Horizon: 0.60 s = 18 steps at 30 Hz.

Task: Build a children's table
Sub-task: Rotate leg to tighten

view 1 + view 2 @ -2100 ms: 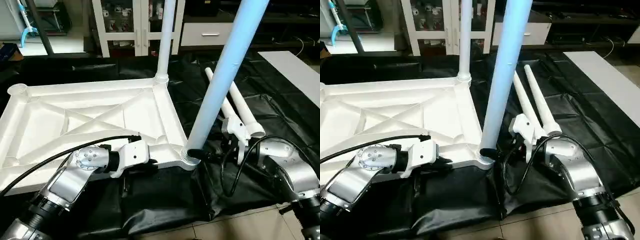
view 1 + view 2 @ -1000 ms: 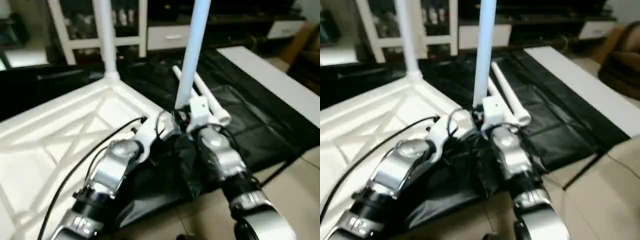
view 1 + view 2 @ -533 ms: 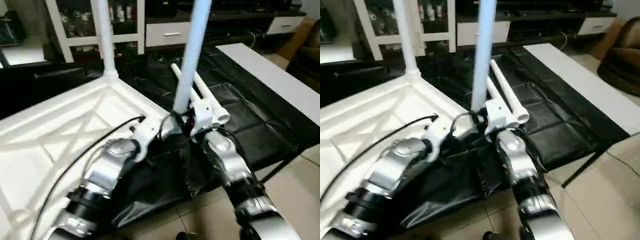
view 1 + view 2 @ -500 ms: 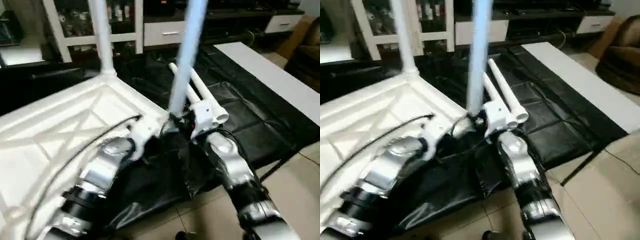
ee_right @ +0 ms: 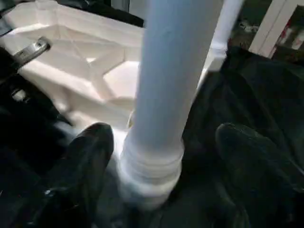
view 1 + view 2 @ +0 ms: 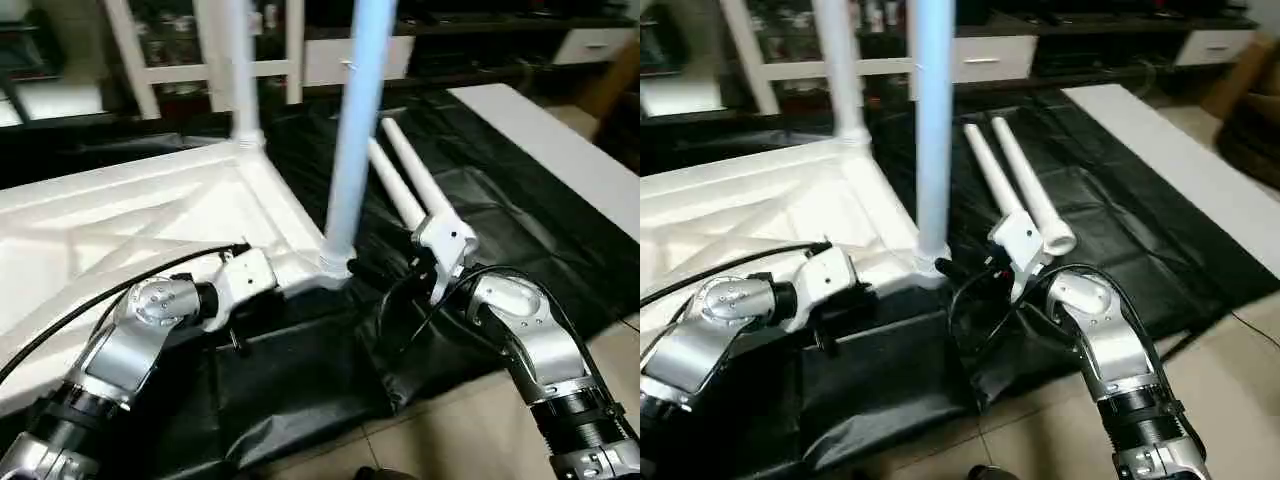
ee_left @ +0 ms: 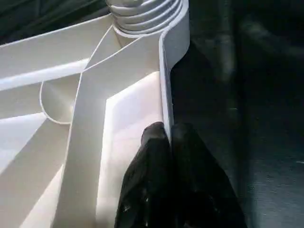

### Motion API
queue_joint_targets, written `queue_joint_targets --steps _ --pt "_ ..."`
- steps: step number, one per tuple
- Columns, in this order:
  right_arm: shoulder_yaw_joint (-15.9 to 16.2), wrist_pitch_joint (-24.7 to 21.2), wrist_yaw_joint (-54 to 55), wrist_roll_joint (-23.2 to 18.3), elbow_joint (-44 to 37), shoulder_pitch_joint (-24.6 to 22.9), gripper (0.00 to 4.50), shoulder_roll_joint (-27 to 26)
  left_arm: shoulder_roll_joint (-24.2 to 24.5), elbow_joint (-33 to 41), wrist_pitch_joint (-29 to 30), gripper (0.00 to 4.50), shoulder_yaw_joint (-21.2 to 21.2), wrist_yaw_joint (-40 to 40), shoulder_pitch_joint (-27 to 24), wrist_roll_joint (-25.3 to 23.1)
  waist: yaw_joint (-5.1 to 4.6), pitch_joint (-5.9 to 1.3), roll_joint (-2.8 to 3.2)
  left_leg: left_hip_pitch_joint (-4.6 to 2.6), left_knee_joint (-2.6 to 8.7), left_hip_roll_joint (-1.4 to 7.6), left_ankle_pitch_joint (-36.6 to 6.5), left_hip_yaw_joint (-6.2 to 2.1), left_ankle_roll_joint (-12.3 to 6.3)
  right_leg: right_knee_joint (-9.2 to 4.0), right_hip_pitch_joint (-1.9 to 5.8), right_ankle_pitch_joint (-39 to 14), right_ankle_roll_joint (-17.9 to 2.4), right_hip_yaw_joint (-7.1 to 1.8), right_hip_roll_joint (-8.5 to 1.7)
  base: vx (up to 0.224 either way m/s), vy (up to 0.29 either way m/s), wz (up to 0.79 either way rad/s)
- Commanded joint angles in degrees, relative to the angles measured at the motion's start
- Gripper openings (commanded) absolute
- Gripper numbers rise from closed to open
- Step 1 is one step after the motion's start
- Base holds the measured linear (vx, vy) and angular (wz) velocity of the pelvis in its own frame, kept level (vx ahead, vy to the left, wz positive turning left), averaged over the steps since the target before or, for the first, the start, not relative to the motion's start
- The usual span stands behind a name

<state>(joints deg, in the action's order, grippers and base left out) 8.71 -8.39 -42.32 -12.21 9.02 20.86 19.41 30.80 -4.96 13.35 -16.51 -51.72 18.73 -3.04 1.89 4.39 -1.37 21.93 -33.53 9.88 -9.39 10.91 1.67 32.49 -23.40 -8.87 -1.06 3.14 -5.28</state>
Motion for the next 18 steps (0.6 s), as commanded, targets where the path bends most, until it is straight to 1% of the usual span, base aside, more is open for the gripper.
queue_joint_targets --steps 1,3,4,5,6,7,8,9,10,11,12,13,14,15,18 --pt "-1.1 -1.3 0.1 -0.6 -1.5 -0.3 3.95 1.2 -0.2 2.2 -1.0 0.00 -1.6 -2.9 -1.2 1.7 0.14 -3.93 0.54 -2.45 5.07 3.30 -23.4 -1.04 1.76 -3.02 0.84 -15.9 -9.5 -2.49 -2.56 0.000 0.000 0.00" --pt "-0.5 -1.6 -1.0 -0.7 -1.2 -0.4 3.95 1.4 0.7 3.3 -1.7 0.00 -2.4 -5.2 -1.9 3.0 0.38 -3.91 0.25 -2.55 4.79 3.17 -22.4 -0.56 1.14 -2.95 0.60 -15.5 -9.5 -2.89 -2.35 0.000 0.000 0.00" --pt "-0.4 -1.6 -1.5 -0.8 -1.0 -0.3 3.95 1.4 1.0 3.4 -2.1 0.00 -2.7 -5.8 -1.9 3.0 0.46 -3.88 0.50 -2.51 4.71 3.11 -22.1 -0.51 0.98 -2.89 0.53 -15.5 -9.4 -3.04 -2.34 0.000 0.000 0.00" --pt "-0.4 -1.6 -1.6 -0.9 -1.0 -0.3 3.95 1.4 1.0 3.4 -2.1 0.00 -2.7 -5.8 -1.9 3.0 0.35 -4.05 0.37 -2.13 4.69 3.05 -21.2 -0.53 0.61 -2.72 0.93 -15.4 -9.4 -3.07 -2.37 0.000 0.000 0.00" --pt "0.4 -1.3 -3.9 -1.1 -0.4 0.2 3.95 1.7 1.9 3.8 -3.2 0.00 -3.3 -7.4 -2.1 3.2 0.45 -4.10 0.34 -1.86 4.71 3.07 -20.0 -0.62 0.27 -2.62 1.20 -15.2 -9.2 -3.01 -2.46 0.000 0.000 0.00" --pt "1.0 -1.0 -5.8 -1.1 0.1 0.4 3.95 2.0 2.2 4.0 -3.7 0.00 -3.5 -8.1 -2.2 3.1 0.48 -4.14 0.38 -1.85 4.72 3.09 -19.4 -0.62 0.23 -2.51 1.25 -14.9 -9.2 -2.98 -2.47 0.000 0.000 0.00" --pt "1.0 -1.0 -6.0 -1.1 0.1 0.5 3.95 2.1 2.2 4.0 -3.7 0.00 -3.5 -8.1 -2.2 3.1 0.47 -4.16 0.29 -1.73 4.67 3.09 -18.4 -0.62 -0.12 -2.44 1.37 -14.1 -9.3 -2.95 -2.44 0.000 0.000 0.00" --pt "1.1 -1.0 -6.5 -1.2 0.2 0.5 3.95 2.1 2.2 3.9 -3.9 0.00 -3.4 -8.0 -2.1 2.9 0.55 -4.20 0.35 -1.97 4.59 3.15 -17.9 -0.49 -0.30 -2.41 1.24 -13.3 -9.6 -2.97 -2.37 0.000 0.000 0.00" --pt "1.4 -1.3 -7.9 -1.8 0.2 0.5 3.95 2.5 2.1 3.7 -4.0 0.00 -3.2 -7.7 -2.0 2.6 0.56 -4.20 0.20 -1.99 4.52 3.15 -17.4 -0.43 -0.43 -2.40 1.22 -12.9 -9.8 -2.99 -2.36 0.000 0.000 0.00" --pt "1.6 -1.4 -9.0 -2.2 0.3 0.5 3.95 2.9 2.0 3.4 -4.1 0.00 -3.1 -7.4 -1.9 2.3 0.66 -4.23 0.25 -1.93 4.51 3.17 -16.8 -0.46 -0.76 -2.25 1.39 -12.4 -10.1 -2.96 -2.36 0.000 0.000 0.00" --pt "1.8 -1.4 -10.2 -2.5 0.8 0.7 3.80 3.4 2.0 3.2 -4.1 0.00 -3.0 -7.3 -1.9 2.2 0.75 -4.24 0.26 -1.77 4.52 3.18 -16.1 -0.51 -0.91 -2.14 1.59 -12.0 -10.1 -2.89 -2.36 0.000 0.000 0.00" --pt "1.8 -1.4 -10.7 -2.6 1.2 0.8 3.70 3.6 2.0 3.2 -4.2 0.00 -3.0 -7.3 -1.8 2.2 0.78 -4.26 0.27 -1.78 4.50 3.20 -15.8 -0.51 -0.95 -2.09 1.61 -11.8 -10.2 -2.89 -2.38 0.000 0.000 0.00" --pt "1.8 -1.4 -10.7 -2.6 1.2 0.8 3.70 3.6 2.0 3.2 -4.2 0.00 -3.0 -7.3 -1.8 2.2 0.80 -4.22 0.23 -1.70 4.52 3.17 -15.7 -0.52 -0.93 -2.09 1.64 -12.0 -10.2 -2.85 -2.35 0.000 0.000 0.00" --pt "1.7 -1.1 -11.7 -2.8 2.2 1.1 3.59 3.7 2.1 3.2 -4.1 0.00 -3.0 -7.3 -1.8 2.4 0.81 -4.17 0.10 -1.66 4.52 3.16 -16.2 -0.56 -0.83 -2.17 1.67 -13.2 -10.2 -2.84 -2.44 0.000 0.000 0.00" --pt "1.7 -0.3 -13.2 -2.1 4.6 2.4 3.22 3.6 2.4 3.5 -4.1 0.00 -3.2 -7.7 -1.9 3.0 0.79 -4.15 0.02 -1.68 4.51 3.13 -17.3 -0.61 -0.41 -2.39 1.63 -15.7 -9.8 -2.84 -2.53 0.000 0.000 0.00"
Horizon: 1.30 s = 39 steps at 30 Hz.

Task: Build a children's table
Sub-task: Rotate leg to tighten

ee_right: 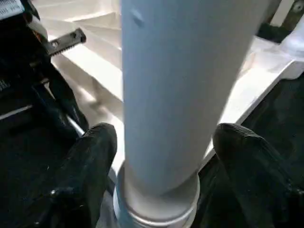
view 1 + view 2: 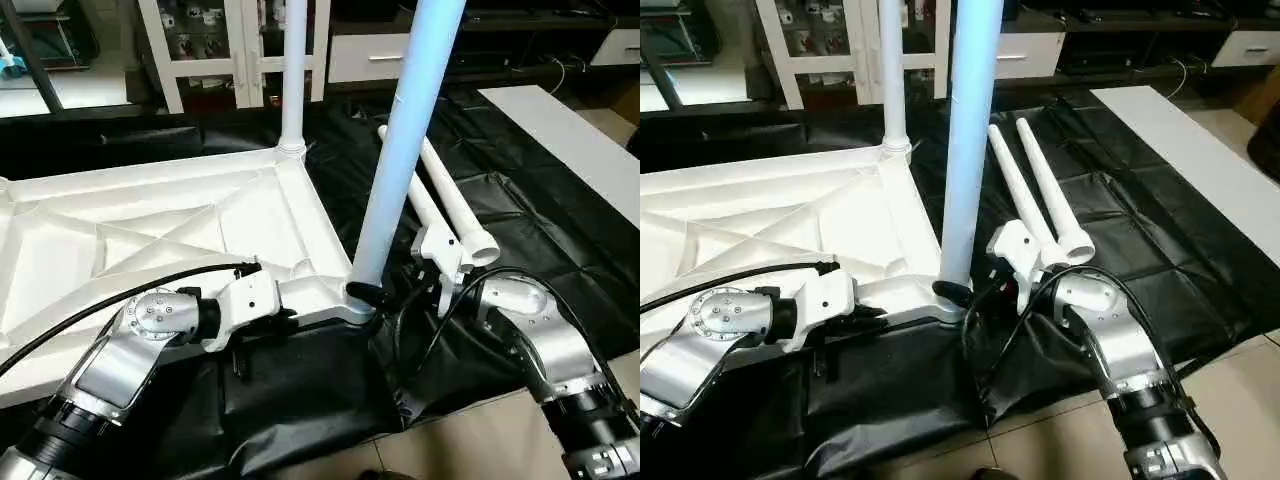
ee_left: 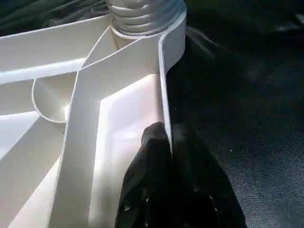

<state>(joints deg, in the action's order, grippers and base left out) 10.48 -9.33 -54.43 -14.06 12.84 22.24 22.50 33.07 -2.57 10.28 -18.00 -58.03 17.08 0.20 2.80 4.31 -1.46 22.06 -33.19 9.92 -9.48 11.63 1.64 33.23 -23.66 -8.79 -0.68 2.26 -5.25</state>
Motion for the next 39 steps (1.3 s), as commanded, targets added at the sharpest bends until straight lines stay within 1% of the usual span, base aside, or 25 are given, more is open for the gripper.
queue_joint_targets --steps 1,5,6,8,10,14,17,19,22,23,24,25,27,28,29,30,31,32,33,34,35,36,37,38,39 --pt "0.1 0.8 -1.4 0.0 1.3 1.3 3.22 0.6 0.2 1.1 -1.0 0.00 -1.8 -1.4 -0.2 -0.3 -0.11 -4.06 0.14 -1.87 4.17 3.11 -17.2 -1.34 -0.28 -3.17 1.83 -16.1 -10.0 -1.97 -2.53 0.000 0.000 0.00" --pt "0.2 1.2 -1.9 0.5 2.4 2.0 2.85 0.7 0.1 1.1 -1.2 0.00 -1.8 -1.4 -0.3 -0.4 -0.05 -4.09 0.14 -1.80 4.16 3.13 -16.7 -1.37 -0.27 -3.07 1.91 -15.6 -10.0 -1.96 -2.53 0.000 0.000 0.00" --pt "0.2 1.2 -2.2 0.4 2.7 2.3 2.78 0.6 0.1 1.0 -1.1 0.00 -1.8 -1.5 -0.3 -0.4 -0.05 -4.11 -0.02 -1.78 4.11 3.12 -16.5 -1.36 -0.45 -3.04 1.94 -15.5 -10.0 -1.95 -2.54 0.000 0.000 0.00" --pt "0.2 1.3 -2.4 0.5 2.9 2.4 2.71 0.5 0.2 1.0 -1.1 0.00 -1.8 -1.5 -0.3 -0.4 -0.07 -4.20 0.02 -1.75 4.07 3.11 -15.8 -1.37 -0.60 -2.92 2.00 -14.8 -10.2 -1.92 -2.51 0.000 0.000 0.00" --pt "0.5 1.6 -3.0 0.7 3.5 2.7 2.43 0.4 0.2 1.1 -1.0 0.00 -1.8 -1.5 -0.3 -0.4 -0.12 -4.21 0.07 -1.79 4.01 3.09 -15.8 -1.35 -0.66 -2.89 1.97 -14.5 -10.5 -1.88 -2.49 0.000 0.000 0.00" --pt "0.9 2.3 -2.6 1.8 5.3 3.1 2.06 -0.4 0.1 1.1 -0.8 0.00 -2.0 -1.4 -0.3 -0.5 -0.13 -4.25 0.03 -1.74 3.95 3.08 -16.1 -1.34 -0.57 -2.87 1.99 -14.7 -10.6 -1.90 -2.50 0.000 0.000 0.00" --pt "1.1 2.4 -0.7 2.8 6.5 3.2 1.99 -1.2 -0.2 1.3 0.2 0.00 -2.1 -1.1 -0.3 -0.6 -0.29 -4.22 0.08 -1.72 3.97 3.04 -17.3 -1.41 -0.02 -2.94 1.91 -16.3 -10.4 -1.90 -2.51 0.000 0.000 0.00" --pt "1.3 2.1 2.7 4.2 8.0 3.5 1.93 -2.7 -0.6 1.4 2.4 0.00 -2.4 0.0 -0.1 -1.4 -0.45 -4.06 0.07 -1.82 4.06 3.08 -19.1 -1.48 0.66 -3.13 1.69 -18.7 -9.9 -1.92 -2.50 0.000 0.000 0.00" --pt "1.5 0.5 9.6 6.2 10.4 4.2 1.93 -6.3 -2.2 1.3 6.3 0.00 -2.6 3.0 0.6 -2.8 -1.03 -3.84 0.07 -1.95 4.23 2.95 -23.1 -1.84 2.65 -3.58 1.28 -24.5 -8.5 -1.86 -2.52 0.000 0.000 0.00" --pt "1.5 0.0 12.4 7.1 11.5 4.5 1.93 -7.8 -3.2 1.3 8.1 0.00 -2.6 4.2 0.9 -2.9 -1.35 -3.66 -0.10 -1.89 4.21 2.87 -25.6 -2.13 3.42 -3.79 1.18 -28.2 -7.4 -1.71 -2.58 0.000 0.000 0.00" --pt "1.4 -0.8 15.0 7.6 12.5 4.9 1.93 -9.4 -4.3 1.4 9.5 0.00 -2.7 5.5 1.4 -3.3 -1.49 -3.71 -0.21 -1.97 4.17 2.84 -26.6 -2.23 3.71 -3.97 1.12 -30.0 -6.9 -1.62 -2.67 -0.056 0.002 -0.08" --pt "1.3 -1.4 16.8 7.8 13.2 5.2 1.93 -10.5 -4.9 1.5 10.4 0.00 -2.8 6.3 1.7 -3.6 -1.66 -3.61 -0.11 -2.01 4.18 2.78 -28.0 -2.55 4.24 -4.30 0.94 -32.7 -5.8 -1.50 -2.75 -0.058 0.009 -0.10" --pt "0.6 -3.0 23.5 8.4 16.4 6.5 1.93 -14.9 -8.1 1.1 15.2 0.00 -3.0 10.3 3.1 -5.0 -2.25 -3.41 -0.09 -2.26 4.25 2.66 -32.0 -3.15 5.28 -4.94 0.73 -36.6 -4.0 -0.82 -2.64 -0.060 0.012 -0.10" --pt "0.4 -3.2 24.7 8.5 17.1 6.8 1.93 -15.8 -8.8 1.0 16.4 0.00 -3.0 11.2 3.4 -5.2 -2.54 -3.37 0.07 -2.45 4.28 2.63 -33.4 -3.17 5.48 -5.06 0.49 -37.3 -3.8 -0.70 -2.59 -0.068 0.024 -0.12" --pt "0.3 -3.3 25.4 8.6 17.5 7.0 1.92 -16.2 -9.2 1.0 17.0 0.00 -2.9 11.6 3.6 -5.3 -3.10 -3.35 0.12 -2.57 4.31 2.58 -35.4 -3.56 5.79 -5.46 0.73 -37.9 -3.1 -0.04 -2.45 -0.068 0.024 -0.12" --pt "-0.4 -3.2 30.1 9.3 20.0 8.1 1.92 -18.5 -11.8 0.4 20.5 0.00 -2.3 14.9 4.6 -6.0 -3.17 -3.27 0.37 -2.83 4.40 2.61 -36.7 -3.73 5.91 -5.68 0.74 -38.1 -2.8 0.31 -2.36 -0.068 0.033 -0.13" --pt "-1.3 -3.3 34.2 9.7 22.4 9.2 1.92 -20.5 -14.3 -0.2 23.8 0.00 -1.5 18.0 5.5 -6.5 -3.76 -2.96 0.70 -2.88 4.92 2.82 -39.9 -4.08 6.44 -5.81 0.83 -37.1 -2.9 1.07 -2.08 -0.087 0.040 -0.09" --pt "-2.3 -2.9 38.8 10.1 24.6 10.3 1.91 -22.4 -16.8 -0.7 26.8 0.00 -0.6 20.7 6.4 -6.7 -4.21 -2.37 1.68 -3.21 6.67 3.34 -46.6 -4.18 7.53 -5.66 1.35 -34.0 -2.8 3.53 -0.47 -0.087 0.040 -0.09" --pt "-3.7 -2.4 43.5 9.7 27.5 11.8 1.91 -25.0 -20.3 -1.8 29.1 0.00 1.0 24.6 7.8 -6.6 -2.41 -2.46 2.62 2.21 12.01 5.18 -51.8 -2.93 7.74 6.21 7.03 -18.9 -4.5 4.19 0.54 -0.141 0.037 -0.04" --pt "-4.8 -0.6 48.9 10.2 30.4 13.4 1.91 -27.3 -22.9 -2.8 30.4 0.00 2.0 27.3 9.3 -6.8 -0.52 -2.02 2.63 4.67 13.58 4.79 -54.3 -0.22 8.01 9.07 7.40 -13.8 -4.0 5.32 1.55 -0.102 -0.020 0.13" --pt "-5.0 0.0 50.3 10.4 31.2 13.8 1.91 -28.0 -23.5 -3.0 30.6 0.00 2.2 27.9 9.7 -6.9 1.11 -3.42 1.22 2.28 12.03 3.93 -45.8 1.96 5.22 9.54 6.02 -18.1 -2.1 1.54 0.96 -0.102 -0.020 0.13" --pt "-4.8 0.8 49.7 10.5 31.9 14.4 1.91 -28.7 -23.7 -3.5 30.3 0.00 2.5 28.5 10.0 -7.1 -0.36 -4.81 -1.62 -1.61 7.55 3.17 -37.3 1.23 5.67 5.31 3.20 -32.4 0.1 -1.23 -1.56 -0.001 -0.114 0.06" --pt "-4.7 1.3 49.0 10.2 32.2 14.8 1.91 -29.2 -23.7 -3.8 30.1 0.00 2.6 28.7 10.3 -7.1 -0.25 -4.22 -3.77 -4.07 -6.44 1.39 -17.5 -2.40 2.83 -7.00 -1.96 -59.2 0.8 -4.24 -10.29 0.033 -0.086 -0.26" --pt "-4.7 1.3 49.0 10.2 32.3 14.8 1.91 -29.2 -23.7 -3.8 30.1 0.00 2.6 28.7 10.3 -7.1 0.63 -3.84 -2.55 -0.24 -5.58 0.52 -9.0 -5.08 1.30 -5.80 1.33 -57.6 -0.2 -6.85 -10.38 0.033 -0.086 -0.26" --pt "-4.7 1.8 48.0 10.1 32.4 15.0 1.91 -29.4 -23.5 -4.0 30.1 0.00 2.7 28.7 10.4 -7.3 1.61 -5.21 -0.08 1.52 0.79 2.12 -1.0 -5.26 4.00 -0.56 4.46 -27.9 -4.1 -1.61 -4.61 0.039 0.012 -0.18"
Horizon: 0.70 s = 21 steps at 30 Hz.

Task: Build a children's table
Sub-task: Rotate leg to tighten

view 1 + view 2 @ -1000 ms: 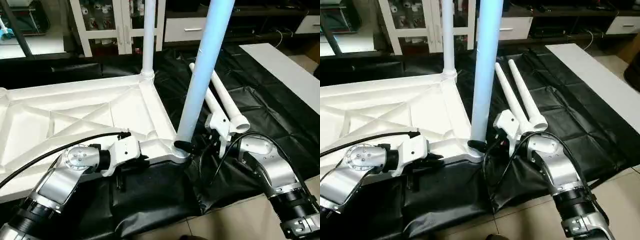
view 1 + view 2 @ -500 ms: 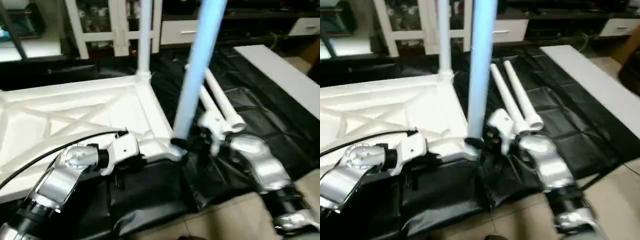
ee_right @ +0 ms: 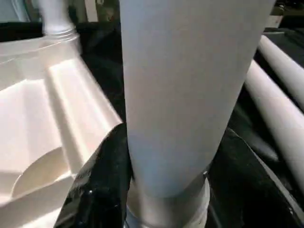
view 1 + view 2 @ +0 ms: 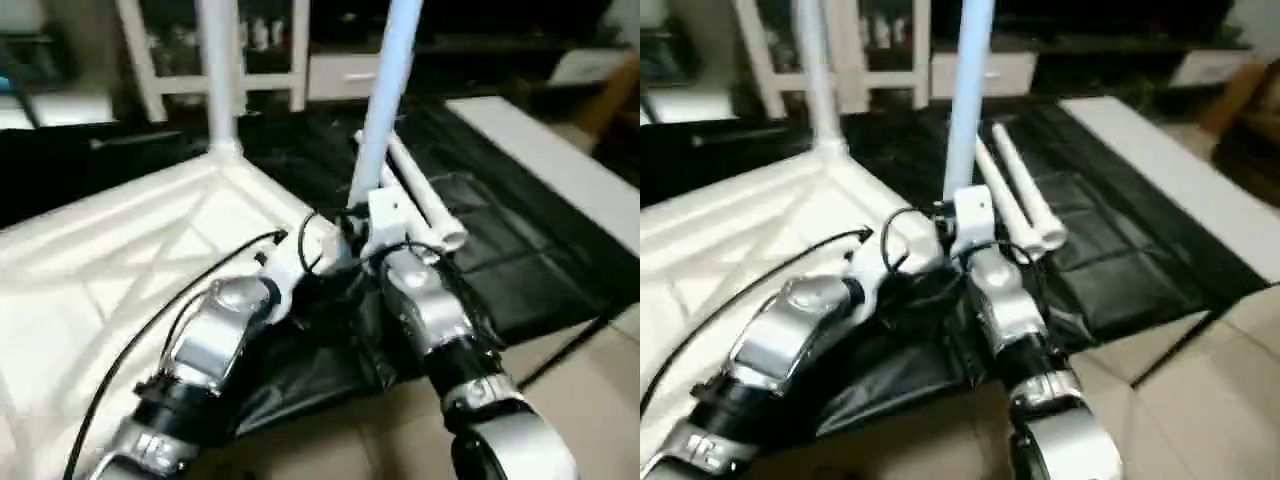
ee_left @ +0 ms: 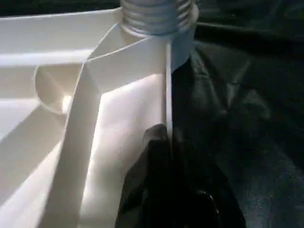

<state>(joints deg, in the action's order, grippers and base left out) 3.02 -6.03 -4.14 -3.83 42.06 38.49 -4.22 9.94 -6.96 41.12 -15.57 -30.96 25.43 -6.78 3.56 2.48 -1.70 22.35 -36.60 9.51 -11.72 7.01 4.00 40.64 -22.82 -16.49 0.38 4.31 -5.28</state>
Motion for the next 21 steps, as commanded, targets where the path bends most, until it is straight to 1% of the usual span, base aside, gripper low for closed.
queue_joint_targets --steps 1,2,3,4,5,6,7,8,9,10,11,12,13,14,15,16,17,18,20,21 --pt "3.1 -0.9 -3.8 0.1 3.2 -0.9 1.91 -2.7 0.2 0.5 -0.4 0.00 0.6 1.5 2.1 -0.6 -0.28 -4.02 0.72 -2.80 4.55 3.75 1.2 -0.38 0.46 -5.79 0.71 1.1 -8.1 -2.71 -1.32 0.000 0.000 0.00" --pt "3.2 0.0 -5.1 0.2 3.2 -0.9 1.91 -2.4 0.6 0.7 -0.2 0.00 0.9 1.6 2.0 -0.8 -0.99 -3.50 0.86 -2.34 4.71 3.68 1.2 -0.04 0.22 -5.76 0.75 7.0 -10.1 -2.80 -1.00 0.000 0.000 0.00" --pt "3.1 0.3 -5.6 0.1 3.2 -0.9 1.91 -2.4 0.8 0.7 -0.2 0.00 1.0 1.6 2.0 -0.9 -1.31 -3.22 0.86 -1.27 5.14 3.61 0.1 0.06 0.16 -5.71 1.78 9.7 -11.8 -2.88 -1.20 0.000 0.000 0.00" --pt "2.9 2.4 -7.7 0.0 3.0 -1.1 1.91 -1.7 1.7 0.8 0.2 0.00 1.7 1.7 1.7 -1.0 -1.39 -3.19 0.92 -0.58 5.80 3.25 -4.6 0.45 0.63 -6.30 2.98 8.8 -13.0 -2.73 -1.62 0.000 0.000 0.00" --pt "2.9 2.4 -7.7 0.0 3.0 -1.1 1.91 -1.7 1.7 0.8 0.2 0.00 1.7 1.7 1.7 -1.0 -1.20 -3.17 0.92 -0.93 5.79 3.23 -7.3 0.76 0.83 -6.72 2.76 7.1 -13.2 -2.87 -1.81 0.000 0.000 0.00" --pt "3.1 4.0 -10.5 -0.4 2.2 -1.5 1.91 -1.3 2.1 0.7 0.0 0.00 2.0 2.0 1.6 -1.2 -1.40 -2.80 0.64 -1.05 6.19 3.18 -12.6 1.29 1.10 -7.77 2.80 0.0 -12.8 -3.16 -2.14 0.000 0.000 0.00" --pt "3.1 4.7 -12.0 -0.7 1.9 -1.6 1.91 -1.3 2.2 0.5 -0.3 0.00 2.0 2.2 1.6 -1.3 -1.41 -2.75 0.57 -1.08 6.31 3.25 -13.4 1.31 1.18 -8.06 2.84 -2.0 -12.3 -3.22 -2.29 0.000 0.000 0.00" --pt "3.1 4.9 -12.3 -0.8 1.9 -1.6 1.91 -1.2 2.3 0.5 -0.3 0.00 2.1 2.3 1.6 -1.3 -1.39 -2.74 0.55 -1.07 6.43 3.31 -13.7 1.40 1.18 -8.42 2.81 -4.1 -11.5 -3.36 -2.42 0.000 0.000 0.00" --pt "3.4 5.4 -13.6 -1.0 0.9 -2.1 2.47 -0.9 2.5 0.4 -0.6 0.00 2.1 2.3 1.5 -1.3 -1.46 -2.77 0.54 -1.14 6.55 3.35 -13.1 1.48 1.08 -8.59 2.68 -4.5 -11.1 -3.37 -2.36 0.000 0.000 0.00" --pt "4.1 6.5 -15.2 -1.2 -1.2 -3.1 2.61 -0.1 3.0 0.4 -0.8 0.00 2.4 2.4 1.3 -1.4 -1.38 -2.87 0.65 -1.22 6.58 3.42 -12.6 1.49 1.07 -8.59 2.72 -4.0 -11.1 -3.38 -2.46 0.000 0.000 0.00" --pt "5.2 7.8 -17.1 -1.1 -4.2 -4.5 2.63 1.2 3.6 0.5 -1.0 0.00 2.6 2.5 1.0 -1.3 -1.25 -3.07 0.71 -1.26 6.55 3.54 -10.7 1.57 0.63 -8.54 2.85 -1.3 -11.2 -3.32 -2.38 0.000 0.000 0.00" --pt "6.2 8.7 -18.9 -1.1 -7.0 -5.9 2.63 2.4 4.0 0.6 -1.1 0.00 2.8 2.6 0.7 -1.2 -1.12 -3.01 0.61 -0.87 6.61 3.48 -8.9 1.61 -0.03 -8.41 3.12 1.7 -11.2 -3.34 -2.38 0.000 0.000 0.00" --pt "6.2 8.7 -18.9 -1.1 -7.0 -5.9 2.73 2.4 4.0 0.6 -1.1 0.00 2.8 2.6 0.7 -1.2 -1.18 -3.05 0.60 -0.80 6.64 3.44 -8.3 1.59 -0.28 -8.27 3.19 2.8 -11.2 -3.29 -2.28 0.000 0.000 0.00" --pt "6.9 9.0 -21.6 -1.6 -9.7 -7.2 2.89 3.4 4.4 0.6 -1.6 0.00 2.9 3.0 0.5 -0.9 -1.54 -3.19 0.44 -0.41 6.54 3.23 -7.4 1.55 -0.76 -8.08 3.61 4.7 -11.4 -3.21 -2.21 0.000 0.000 0.00" --pt "7.0 9.2 -21.9 -1.6 -10.4 -7.6 3.02 3.7 4.5 0.5 -1.6 0.00 3.0 3.0 0.5 -0.8 -1.65 -3.28 0.47 -0.23 6.51 3.28 -6.8 1.44 -1.02 -7.90 3.78 5.8 -11.5 -3.18 -2.33 0.000 0.000 0.00" --pt "7.2 9.3 -22.4 -1.5 -12.0 -8.4 3.06 4.4 4.7 0.4 -1.9 0.00 3.0 3.1 0.3 -0.7 -1.93 -3.39 0.60 -0.10 6.47 3.25 -5.7 1.34 -1.45 -7.80 3.84 7.2 -12.1 -3.10 -2.34 0.000 0.000 0.00" --pt "7.2 9.4 -22.5 -1.5 -12.4 -8.5 3.17 4.5 4.8 0.4 -2.0 0.00 3.0 3.2 0.3 -0.7 -1.70 -3.38 0.70 -0.74 6.31 3.38 -5.9 1.57 -1.87 -7.98 3.28 7.7 -12.8 -3.23 -2.32 0.000 0.000 0.00" --pt "7.2 9.2 -23.1 -1.5 -14.2 -9.4 3.17 5.3 5.0 0.2 -2.5 0.00 3.0 3.2 0.2 -0.8 -1.57 -3.45 0.72 -0.92 6.23 3.50 -5.6 1.64 -2.30 -7.84 3.23 8.5 -13.8 -3.33 -2.35 0.000 0.000 0.00" --pt "6.6 7.6 -23.6 -1.7 -19.5 -11.6 3.44 7.4 5.5 -0.1 -3.7 0.00 3.3 3.5 0.1 -0.9 -1.16 -3.39 0.87 -1.05 6.23 3.56 -4.2 1.69 -2.55 -7.71 3.25 10.5 -13.8 -3.36 -2.18 0.000 0.000 0.00" --pt "6.5 7.0 -23.6 -1.6 -21.1 -12.3 3.50 8.1 5.6 -0.2 -4.1 0.00 3.4 3.5 0.0 -0.9 -1.07 -3.36 0.84 -1.15 6.27 3.57 -4.2 1.72 -2.59 -7.80 3.23 10.8 -13.7 -3.33 -2.14 0.000 0.000 0.00"
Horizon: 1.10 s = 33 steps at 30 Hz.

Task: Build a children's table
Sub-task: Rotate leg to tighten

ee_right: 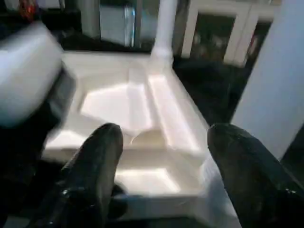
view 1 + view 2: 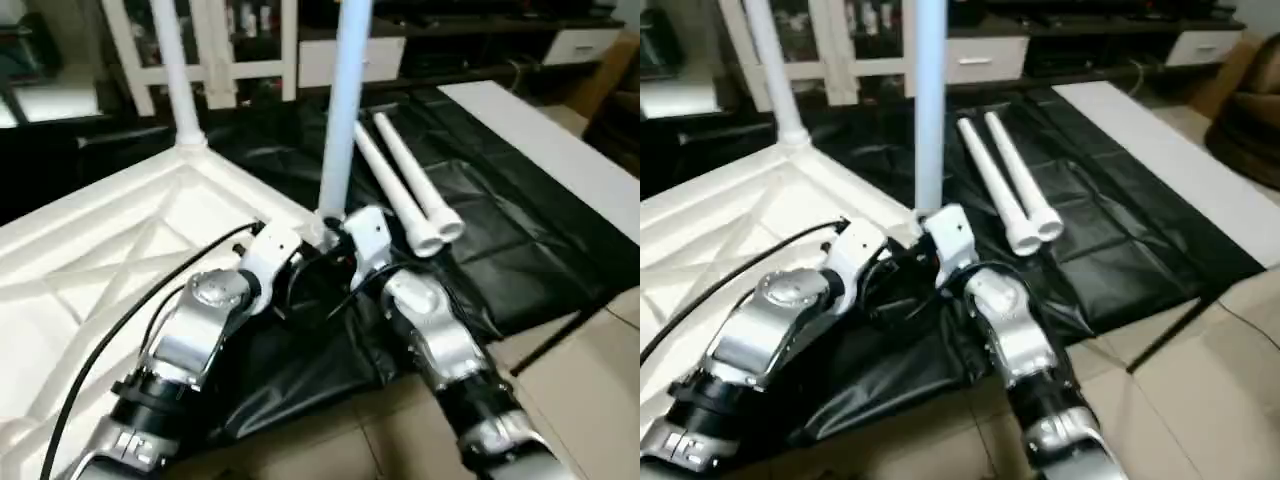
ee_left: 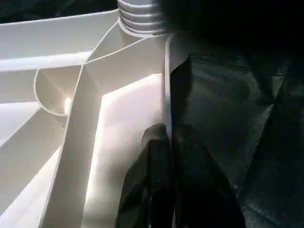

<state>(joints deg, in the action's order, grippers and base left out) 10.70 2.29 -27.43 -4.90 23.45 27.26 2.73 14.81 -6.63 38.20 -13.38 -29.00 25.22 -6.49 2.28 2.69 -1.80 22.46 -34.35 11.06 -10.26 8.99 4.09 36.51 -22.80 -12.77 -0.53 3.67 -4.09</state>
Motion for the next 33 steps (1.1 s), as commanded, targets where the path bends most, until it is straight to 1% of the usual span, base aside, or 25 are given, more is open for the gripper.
queue_joint_targets --steps 1,2,4,5,6,7,8,9,12,18,19,20,21,22,23,24,25,26,27,28,29,30,31,32,33 --pt "-1.6 -2.3 -0.1 -0.5 -4.4 -2.0 3.54 1.8 1.0 -0.2 -2.2 0.00 1.3 1.3 -0.1 -1.0 0.28 -3.59 1.18 -1.24 4.08 2.00 -5.8 -0.30 -2.49 -3.61 3.32 7.0 -12.8 -2.66 -3.35 0.000 0.000 0.00" --pt "-2.1 -3.4 0.1 -0.7 -6.4 -2.9 3.60 2.4 1.2 0.2 -3.6 0.00 1.6 1.1 -0.5 -0.6 0.30 -3.58 1.11 -1.29 4.07 1.99 -5.8 -0.28 -2.45 -3.74 3.31 7.0 -12.6 -2.67 -3.31 0.000 0.000 0.00" --pt "-3.1 -6.0 0.0 -0.6 -11.8 -5.3 3.68 4.6 1.4 2.9 -6.8 0.00 3.0 1.0 -2.5 0.9 0.29 -3.62 1.29 -1.33 4.12 1.96 -5.9 -0.27 -2.27 -3.79 3.37 7.5 -12.8 -2.66 -3.31 0.000 0.000 0.00" --pt "-3.2 -6.3 -0.1 -0.6 -12.3 -5.5 3.68 4.8 1.4 3.2 -7.1 0.00 3.2 1.1 -2.7 1.0 0.24 -3.50 0.94 -1.05 4.24 2.02 -6.3 -0.27 -2.20 -3.90 3.70 7.2 -12.5 -2.69 -3.38 0.000 0.000 0.00" --pt "-3.4 -7.0 -0.4 -0.8 -13.7 -6.2 3.68 5.4 1.4 3.9 -8.2 0.00 3.6 1.5 -3.2 1.3 0.01 -3.47 0.76 -1.04 4.27 1.83 -7.2 -0.11 -2.26 -3.99 3.64 5.4 -12.4 -2.77 -3.38 0.000 0.000 0.00" --pt "-3.5 -7.6 -0.8 -0.9 -15.5 -6.9 3.68 6.2 1.3 4.0 -7.9 0.00 4.1 2.2 -3.5 1.4 0.06 -3.42 0.95 -1.12 4.24 1.81 -7.6 -0.05 -2.32 -4.09 3.54 4.3 -12.3 -2.83 -3.42 0.000 0.000 0.00" --pt "-3.5 -7.6 -0.8 -0.9 -15.5 -6.9 3.68 6.2 1.3 4.0 -7.9 0.00 4.1 2.2 -3.5 1.4 0.03 -3.36 0.87 -1.09 4.22 1.81 -7.8 0.04 -2.39 -4.25 3.54 3.5 -12.1 -2.93 -3.41 0.000 0.000 0.00" --pt "-4.6 -9.4 -0.3 -1.4 -19.4 -9.2 3.68 7.5 1.3 3.9 -9.4 0.00 6.3 4.4 -3.7 1.5 0.09 -3.19 0.91 -1.17 4.27 1.81 -8.6 0.16 -2.42 -4.53 3.38 0.9 -11.6 -3.09 -3.39 0.000 0.000 0.00" --pt "-5.7 -12.0 0.9 -2.0 -23.2 -11.9 3.68 8.6 1.5 4.2 -11.2 0.00 7.9 4.8 -4.1 2.4 0.07 -3.29 0.96 -0.97 4.17 1.74 -6.5 0.12 -2.91 -4.36 3.47 2.0 -11.0 -3.23 -3.36 0.000 0.000 0.00" --pt "-6.0 -14.6 0.1 -2.6 -25.4 -13.5 3.68 9.7 1.3 5.2 -11.5 0.00 8.3 4.5 -4.6 2.8 0.16 -3.42 1.14 -1.14 3.78 1.69 -4.5 0.37 -4.23 -4.02 3.12 5.5 -12.4 -3.47 -3.05 0.000 0.000 0.00" --pt "-6.1 -15.2 0.0 -2.6 -25.8 -13.6 3.68 9.7 1.1 5.2 -11.3 0.00 8.5 4.6 -4.4 3.1 0.34 -3.14 0.59 0.73 4.42 0.77 -4.7 -1.07 -6.95 -3.79 4.52 5.9 -12.7 -1.74 -3.80 0.000 0.000 0.00" --pt "-6.1 -15.3 0.0 -2.6 -25.8 -13.6 3.68 9.7 1.1 5.2 -11.4 0.00 8.5 4.6 -4.3 3.1 -0.06 -3.17 1.32 0.64 4.83 0.83 -6.8 -1.45 -8.54 -4.09 4.78 3.2 -12.4 -1.00 -3.91 0.000 0.000 0.00" --pt "-6.0 -15.3 -0.2 -2.6 -25.8 -13.6 3.68 9.9 1.1 5.2 -11.3 0.00 8.5 4.5 -4.2 3.2 0.00 -3.13 1.20 1.04 4.52 0.33 -11.7 -2.37 -11.72 -5.09 5.63 -4.0 -12.0 0.44 -5.08 -0.016 0.002 0.22" --pt "-6.0 -15.3 -0.2 -2.6 -25.8 -13.6 3.68 9.9 1.1 5.2 -11.3 0.00 8.5 4.5 -4.2 3.2 -0.15 -3.04 1.65 1.28 4.58 0.23 -14.3 -2.62 -12.37 -5.72 6.29 -9.1 -11.5 1.14 -5.47 0.008 0.007 0.39" --pt "-5.7 -15.7 -0.2 -2.5 -26.2 -13.6 3.68 10.2 1.1 5.1 -11.6 0.00 8.5 4.5 -4.1 3.1 0.09 -2.68 2.15 1.48 4.42 -0.03 -16.6 -2.88 -12.22 -7.21 7.22 -18.2 -9.9 2.30 -5.99 0.008 0.007 0.39" --pt "-5.5 -16.0 -0.1 -2.7 -26.4 -13.7 3.68 10.3 1.1 5.1 -11.8 0.00 8.5 4.4 -4.1 3.1 -0.25 -2.19 2.21 2.19 4.29 -0.20 -19.8 -3.23 -11.01 -8.52 8.69 -27.0 -8.2 3.65 -6.21 0.027 0.011 0.41" --pt "-5.4 -16.1 -0.2 -2.6 -26.5 -13.7 3.68 10.4 1.1 5.1 -11.8 0.00 8.6 4.4 -4.0 3.1 0.06 -1.96 2.79 1.62 4.38 -0.25 -21.6 -3.15 -9.93 -9.26 9.11 -30.5 -7.5 4.29 -6.21 0.051 0.027 0.44" --pt "-5.2 -16.1 -0.3 -2.6 -26.6 -13.7 3.68 10.6 1.1 5.0 -11.7 0.00 8.6 4.4 -4.0 3.2 -0.39 -1.72 2.76 1.75 4.58 -0.51 -23.2 -3.39 -9.05 -10.03 10.43 -33.2 -6.4 5.22 -5.84 0.051 0.027 0.44" --pt "-4.9 -16.2 -0.5 -2.5 -26.7 -13.8 3.68 10.7 1.1 5.1 -11.6 0.00 8.6 4.2 -4.0 3.2 -0.57 -1.86 2.99 1.54 4.83 -0.73 -22.1 -3.78 -9.31 -10.27 11.29 -31.5 -6.4 5.72 -5.30 0.079 0.025 0.50" --pt "-4.9 -16.2 -0.5 -2.5 -26.7 -13.8 3.68 10.7 1.1 5.1 -11.6 0.00 8.6 4.2 -4.0 3.2 -0.49 -1.83 3.29 0.94 5.04 -0.77 -21.6 -3.92 -9.80 -10.37 11.42 -30.0 -6.9 5.95 -4.96 0.113 0.015 0.56" --pt "-4.9 -16.2 -0.6 -2.5 -26.8 -13.8 3.68 10.7 1.1 5.1 -11.6 0.00 8.6 4.1 -4.0 3.2 -0.85 -2.02 3.53 -0.22 5.34 -0.92 -19.1 -4.50 -11.95 -9.97 11.51 -25.1 -8.2 6.46 -3.70 0.113 0.015 0.56" --pt "-4.8 -16.5 -0.8 -2.6 -26.9 -13.9 3.68 10.8 1.1 5.2 -11.6 0.00 8.6 4.0 -4.1 3.2 -1.65 -2.57 3.87 -2.90 5.60 -0.83 -14.3 -6.28 -16.57 -8.25 10.75 -18.1 -9.6 6.69 -1.56 0.180 -0.013 0.61" --pt "-4.7 -16.5 -0.8 -2.6 -26.9 -13.9 3.68 10.8 1.1 5.3 -11.6 0.00 8.6 3.9 -4.1 3.2 -2.14 -2.61 3.83 -4.08 5.64 -1.08 -11.5 -7.63 -20.48 -7.16 9.94 -15.0 -9.7 6.68 -0.27 0.218 -0.018 0.63" --pt "-4.6 -16.7 -0.9 -2.5 -27.0 -13.9 3.68 10.9 1.2 5.6 -11.5 0.00 8.4 3.7 -4.3 3.3 -3.56 -2.91 4.20 -8.68 5.09 -0.04 -6.9 -11.69 -29.57 -3.33 6.16 -13.0 -8.3 6.26 1.43 0.218 -0.018 0.63" --pt "-4.6 -16.8 -0.9 -2.4 -27.0 -13.9 3.68 10.9 1.2 5.7 -11.4 0.00 8.4 3.7 -4.3 3.4 -4.96 -3.65 3.84 -12.73 4.41 1.88 0.8 -16.69 -38.43 1.56 1.25 -14.4 -3.9 3.79 1.55 0.201 -0.023 0.59"
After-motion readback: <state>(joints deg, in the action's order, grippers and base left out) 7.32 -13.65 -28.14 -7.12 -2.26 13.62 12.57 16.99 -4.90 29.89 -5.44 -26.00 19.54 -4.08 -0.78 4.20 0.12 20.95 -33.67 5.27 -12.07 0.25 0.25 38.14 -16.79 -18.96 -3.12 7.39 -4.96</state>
